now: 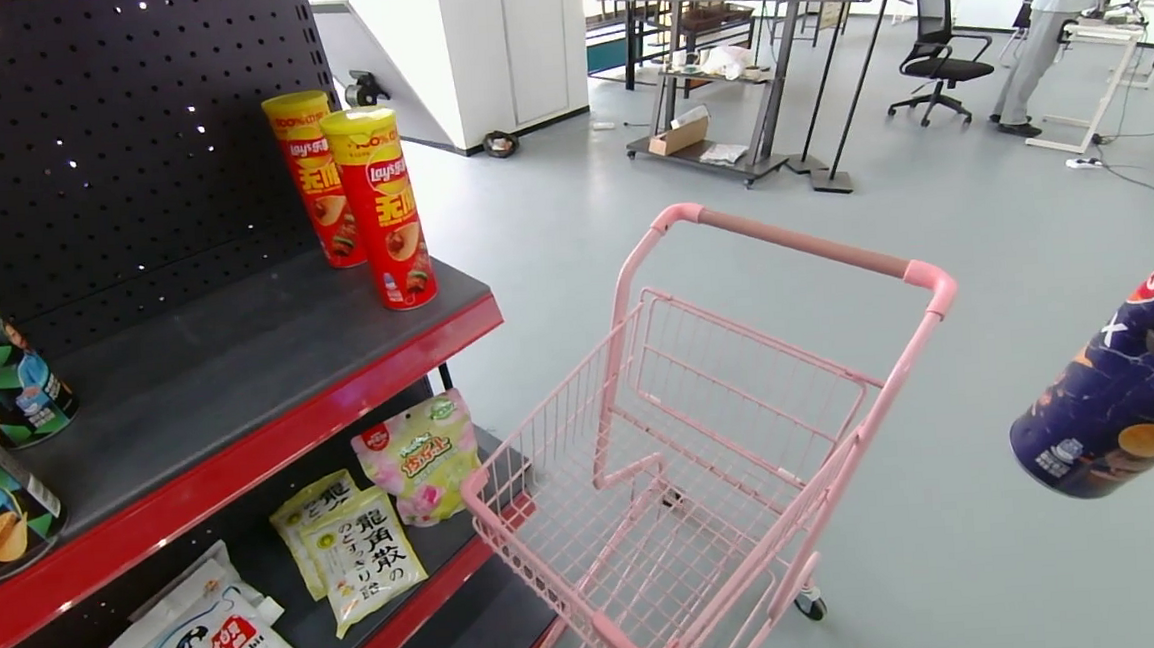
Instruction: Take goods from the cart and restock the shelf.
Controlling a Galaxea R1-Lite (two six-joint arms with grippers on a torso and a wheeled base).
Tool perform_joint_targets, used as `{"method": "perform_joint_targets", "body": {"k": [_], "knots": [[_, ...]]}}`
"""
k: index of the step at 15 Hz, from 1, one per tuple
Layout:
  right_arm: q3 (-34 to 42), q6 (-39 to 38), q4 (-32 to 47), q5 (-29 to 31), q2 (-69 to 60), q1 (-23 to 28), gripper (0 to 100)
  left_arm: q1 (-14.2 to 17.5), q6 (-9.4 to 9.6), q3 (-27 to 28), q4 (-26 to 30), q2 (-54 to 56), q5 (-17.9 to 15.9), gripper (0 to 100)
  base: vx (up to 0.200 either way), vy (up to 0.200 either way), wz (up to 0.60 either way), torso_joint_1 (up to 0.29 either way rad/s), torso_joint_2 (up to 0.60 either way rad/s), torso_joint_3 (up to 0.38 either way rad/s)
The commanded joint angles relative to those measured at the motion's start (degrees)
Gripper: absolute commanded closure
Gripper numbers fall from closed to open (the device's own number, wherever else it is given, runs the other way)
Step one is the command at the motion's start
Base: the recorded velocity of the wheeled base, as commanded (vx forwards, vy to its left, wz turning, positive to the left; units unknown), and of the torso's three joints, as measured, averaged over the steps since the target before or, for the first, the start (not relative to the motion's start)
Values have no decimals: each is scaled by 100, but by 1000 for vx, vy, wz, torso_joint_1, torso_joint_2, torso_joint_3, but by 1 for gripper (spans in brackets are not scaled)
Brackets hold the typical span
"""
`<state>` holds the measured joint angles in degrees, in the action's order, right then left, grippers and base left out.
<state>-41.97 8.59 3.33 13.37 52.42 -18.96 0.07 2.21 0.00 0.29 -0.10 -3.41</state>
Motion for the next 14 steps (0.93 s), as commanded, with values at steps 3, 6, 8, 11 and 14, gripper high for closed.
{"method": "perform_joint_targets", "body": {"k": [3,6,8,11,14], "knots": [[-92,11,-43,-1,322,15,100,1,-1,0,-3,-8,-1,0,0,0,0,219,-535,-328],[-180,2,-43,-10,453,68,100,-7,-1,0,-3,-8,-1,0,0,0,0,168,-413,-248],[-189,11,-43,-133,497,155,100,1,-1,0,-3,-8,-1,0,0,0,0,166,-376,-222],[-241,11,-52,-195,585,226,100,1,-1,0,-3,-8,-1,0,0,0,0,152,-367,-209],[-241,11,-52,-195,673,226,100,1,-1,0,-3,-8,-1,0,0,0,0,159,-357,-204]]}}
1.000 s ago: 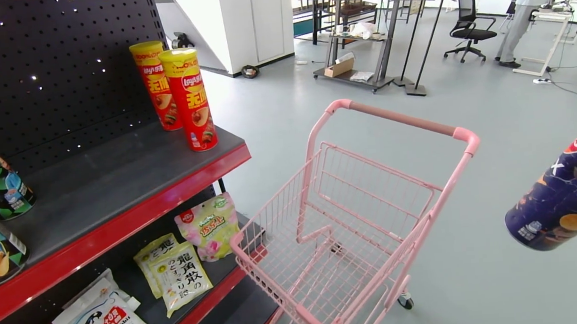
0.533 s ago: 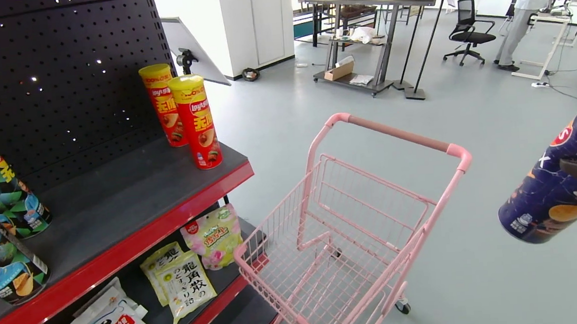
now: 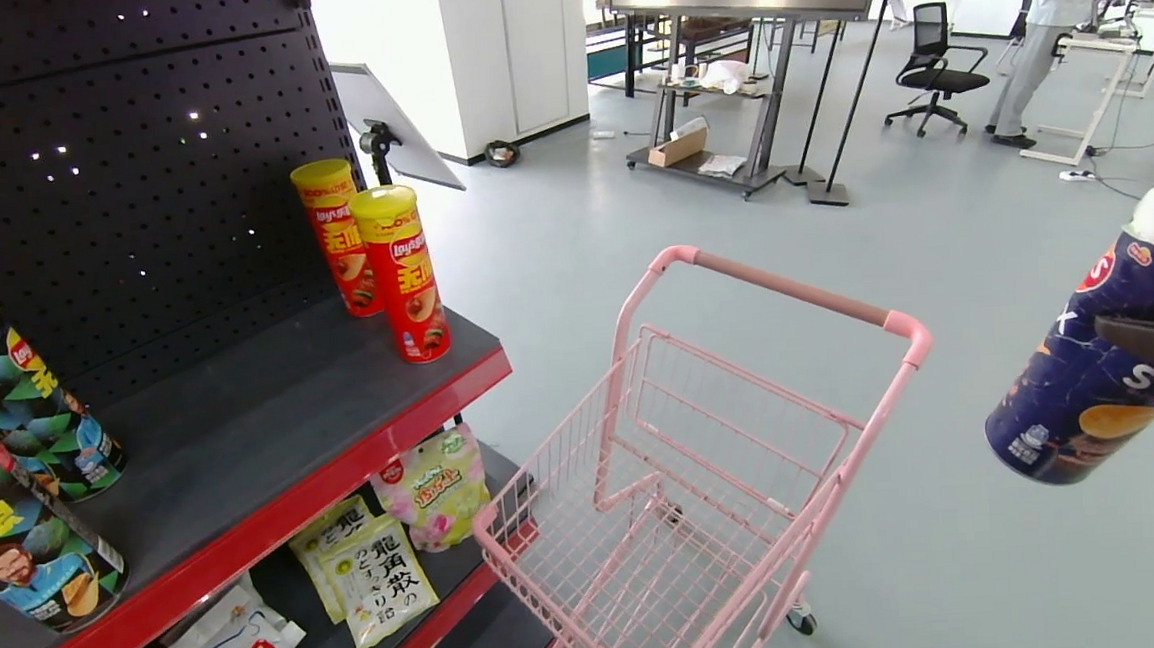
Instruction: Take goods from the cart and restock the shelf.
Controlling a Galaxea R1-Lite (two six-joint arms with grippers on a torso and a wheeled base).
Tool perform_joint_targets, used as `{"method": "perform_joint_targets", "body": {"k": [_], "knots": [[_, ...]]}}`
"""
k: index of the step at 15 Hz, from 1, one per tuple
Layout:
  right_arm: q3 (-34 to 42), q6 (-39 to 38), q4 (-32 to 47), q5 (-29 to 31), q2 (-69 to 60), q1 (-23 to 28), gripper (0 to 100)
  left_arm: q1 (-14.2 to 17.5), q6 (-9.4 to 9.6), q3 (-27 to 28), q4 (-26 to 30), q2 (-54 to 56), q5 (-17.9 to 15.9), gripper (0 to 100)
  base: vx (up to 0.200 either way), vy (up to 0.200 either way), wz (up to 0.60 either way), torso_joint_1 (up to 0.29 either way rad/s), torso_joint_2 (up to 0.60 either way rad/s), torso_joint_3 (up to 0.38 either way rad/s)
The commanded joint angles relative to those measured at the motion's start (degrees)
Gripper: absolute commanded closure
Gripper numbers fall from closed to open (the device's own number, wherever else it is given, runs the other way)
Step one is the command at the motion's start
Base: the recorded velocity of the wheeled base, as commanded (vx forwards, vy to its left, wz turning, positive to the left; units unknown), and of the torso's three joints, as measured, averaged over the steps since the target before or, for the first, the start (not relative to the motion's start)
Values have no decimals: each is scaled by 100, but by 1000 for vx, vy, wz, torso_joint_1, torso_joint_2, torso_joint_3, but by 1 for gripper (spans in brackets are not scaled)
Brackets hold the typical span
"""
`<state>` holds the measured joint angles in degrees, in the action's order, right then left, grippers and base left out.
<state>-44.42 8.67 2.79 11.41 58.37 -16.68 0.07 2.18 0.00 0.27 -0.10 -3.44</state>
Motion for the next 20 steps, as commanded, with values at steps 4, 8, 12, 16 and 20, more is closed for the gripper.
{"method": "perform_joint_targets", "body": {"k": [4,8,12,16,20], "knots": [[30,3,2,28,131,24,100,1,-7,0,0,-8,1,0,0,0,0,58,-145,-76],[74,-5,2,37,131,42,100,-7,-7,0,0,-8,1,0,0,0,600,6,-2,0],[171,-5,-7,28,78,42,100,1,2,0,0,-8,1,0,0,0,600,5,2,2],[250,-5,-7,28,8,33,100,1,-7,0,0,-8,1,0,0,0,600,2,1,0],[373,3,2,28,-229,24,100,1,2,0,0,-8,1,0,0,0,600,1,4,1]]}}
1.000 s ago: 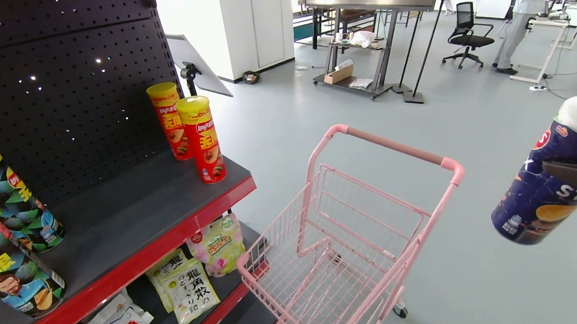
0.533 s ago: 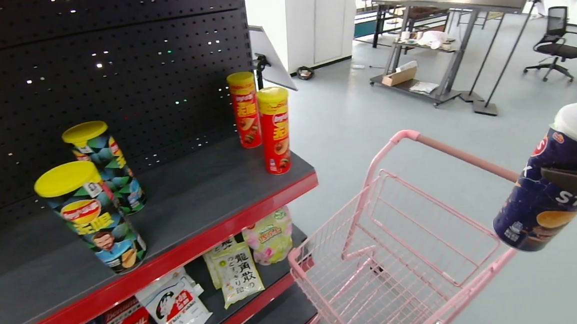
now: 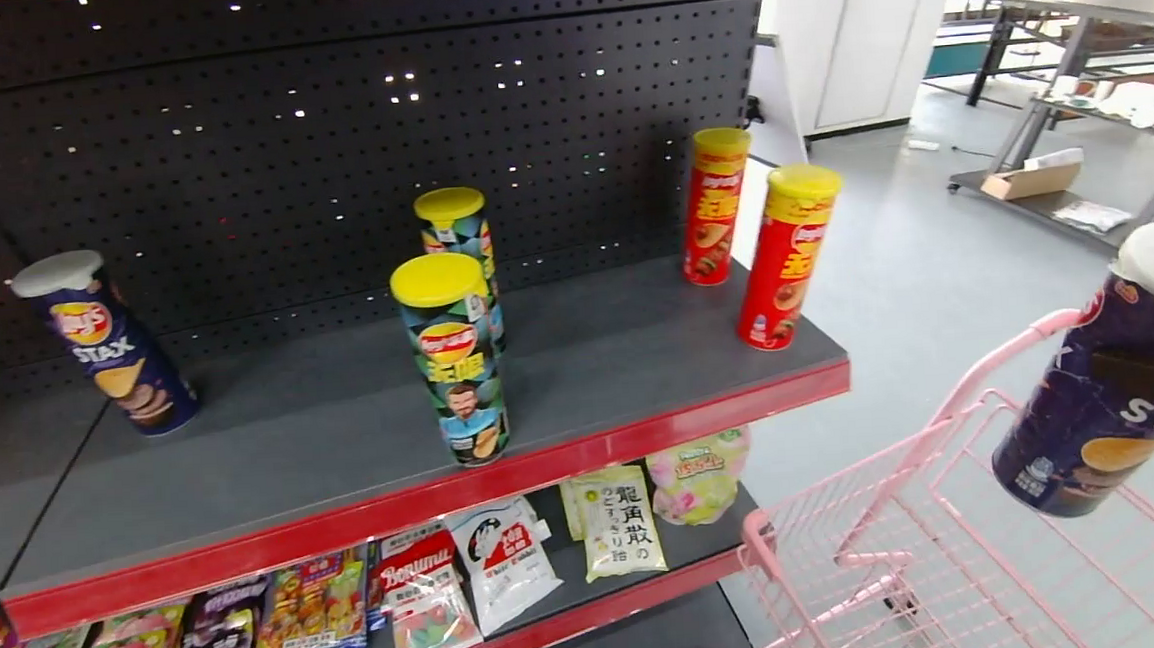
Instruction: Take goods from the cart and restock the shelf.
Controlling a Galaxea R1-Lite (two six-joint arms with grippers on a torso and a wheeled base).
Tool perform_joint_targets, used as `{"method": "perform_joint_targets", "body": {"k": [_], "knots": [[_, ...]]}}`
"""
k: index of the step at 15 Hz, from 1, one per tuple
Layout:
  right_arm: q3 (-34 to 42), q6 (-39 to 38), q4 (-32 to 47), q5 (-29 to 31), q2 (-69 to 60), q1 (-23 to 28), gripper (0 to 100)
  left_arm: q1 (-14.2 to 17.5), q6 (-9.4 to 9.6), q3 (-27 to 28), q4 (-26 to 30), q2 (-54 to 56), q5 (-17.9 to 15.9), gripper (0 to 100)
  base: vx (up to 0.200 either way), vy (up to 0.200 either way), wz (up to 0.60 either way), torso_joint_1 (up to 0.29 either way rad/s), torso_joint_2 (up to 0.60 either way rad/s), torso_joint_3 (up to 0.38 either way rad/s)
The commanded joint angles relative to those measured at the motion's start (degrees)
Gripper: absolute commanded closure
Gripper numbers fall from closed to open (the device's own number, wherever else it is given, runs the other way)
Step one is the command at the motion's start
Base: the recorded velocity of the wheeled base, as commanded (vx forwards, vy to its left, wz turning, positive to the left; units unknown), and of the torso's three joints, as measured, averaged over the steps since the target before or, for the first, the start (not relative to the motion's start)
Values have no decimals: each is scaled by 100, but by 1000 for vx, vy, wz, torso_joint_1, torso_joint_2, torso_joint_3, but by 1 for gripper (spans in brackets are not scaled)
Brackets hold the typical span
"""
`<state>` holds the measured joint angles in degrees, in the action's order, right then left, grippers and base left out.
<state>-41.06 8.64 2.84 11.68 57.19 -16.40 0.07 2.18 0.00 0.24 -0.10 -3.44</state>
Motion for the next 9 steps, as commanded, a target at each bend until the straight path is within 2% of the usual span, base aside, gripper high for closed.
{"method": "perform_joint_targets", "body": {"k": [1,2,5,9], "knots": [[80,6,-12,1,-146,-4,100,-7,2,0,2,-8,1,0,0,0,600,2,12,-2],[116,6,-12,10,-225,-4,100,1,2,0,2,-8,1,0,0,0,600,2,2,2],[335,6,-20,1,-612,-4,100,1,2,0,2,-8,1,0,0,0,0,0,0,0],[1030,-21,-152,-148,-1640,-57,100,1,10,0,-7,-8,1,0,0,0,0,0,0,0]]}}
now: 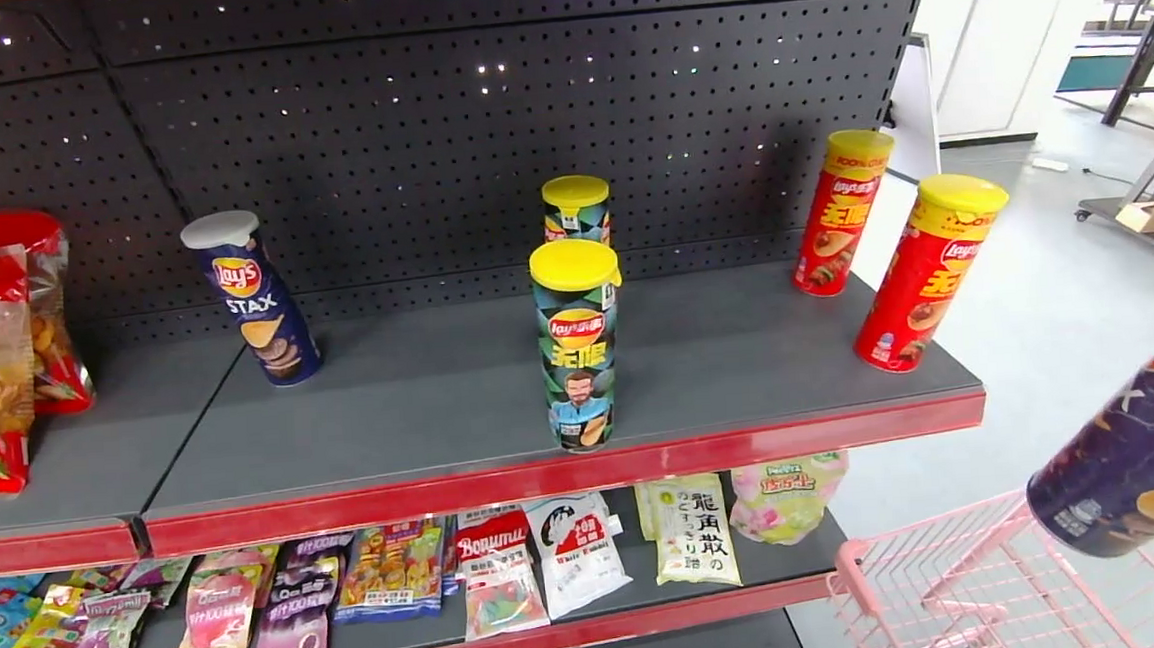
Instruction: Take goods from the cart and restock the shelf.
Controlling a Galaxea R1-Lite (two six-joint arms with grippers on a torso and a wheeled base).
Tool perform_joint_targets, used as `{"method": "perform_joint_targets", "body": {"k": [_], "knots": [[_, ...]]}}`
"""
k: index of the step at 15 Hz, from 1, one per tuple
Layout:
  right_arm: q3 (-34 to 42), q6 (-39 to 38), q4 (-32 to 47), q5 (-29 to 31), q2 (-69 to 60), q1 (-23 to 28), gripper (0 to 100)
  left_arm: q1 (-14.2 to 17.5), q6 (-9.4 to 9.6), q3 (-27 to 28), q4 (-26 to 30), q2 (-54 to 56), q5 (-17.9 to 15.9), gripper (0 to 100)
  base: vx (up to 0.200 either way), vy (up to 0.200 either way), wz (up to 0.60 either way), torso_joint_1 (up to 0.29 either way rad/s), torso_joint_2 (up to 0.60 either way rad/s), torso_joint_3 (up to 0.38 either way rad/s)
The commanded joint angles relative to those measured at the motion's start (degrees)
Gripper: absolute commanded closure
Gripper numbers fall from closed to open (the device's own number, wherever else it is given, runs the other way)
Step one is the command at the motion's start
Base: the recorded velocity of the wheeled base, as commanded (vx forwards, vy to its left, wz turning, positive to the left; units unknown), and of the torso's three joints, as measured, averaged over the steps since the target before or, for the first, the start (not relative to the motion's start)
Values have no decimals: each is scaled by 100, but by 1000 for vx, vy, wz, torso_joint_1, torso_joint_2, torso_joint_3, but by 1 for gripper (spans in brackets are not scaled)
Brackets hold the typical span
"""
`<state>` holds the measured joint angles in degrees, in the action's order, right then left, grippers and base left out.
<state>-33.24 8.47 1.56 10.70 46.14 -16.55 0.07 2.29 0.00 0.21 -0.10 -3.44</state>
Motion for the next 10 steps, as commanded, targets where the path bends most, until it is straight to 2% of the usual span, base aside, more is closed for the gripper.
{"method": "perform_joint_targets", "body": {"k": [1,4,10], "knots": [[301,-3,-24,-235,-677,-41,100,1,-9,0,-3,-8,1,0,0,0,0,0,0,0],[380,-3,-15,-271,-879,-32,100,1,-9,0,-3,-8,1,0,0,0,0,0,0,0],[486,5,-24,-271,-932,-23,100,1,-1,0,-3,-8,-8,0,0,200,0,5,4,2]]}}
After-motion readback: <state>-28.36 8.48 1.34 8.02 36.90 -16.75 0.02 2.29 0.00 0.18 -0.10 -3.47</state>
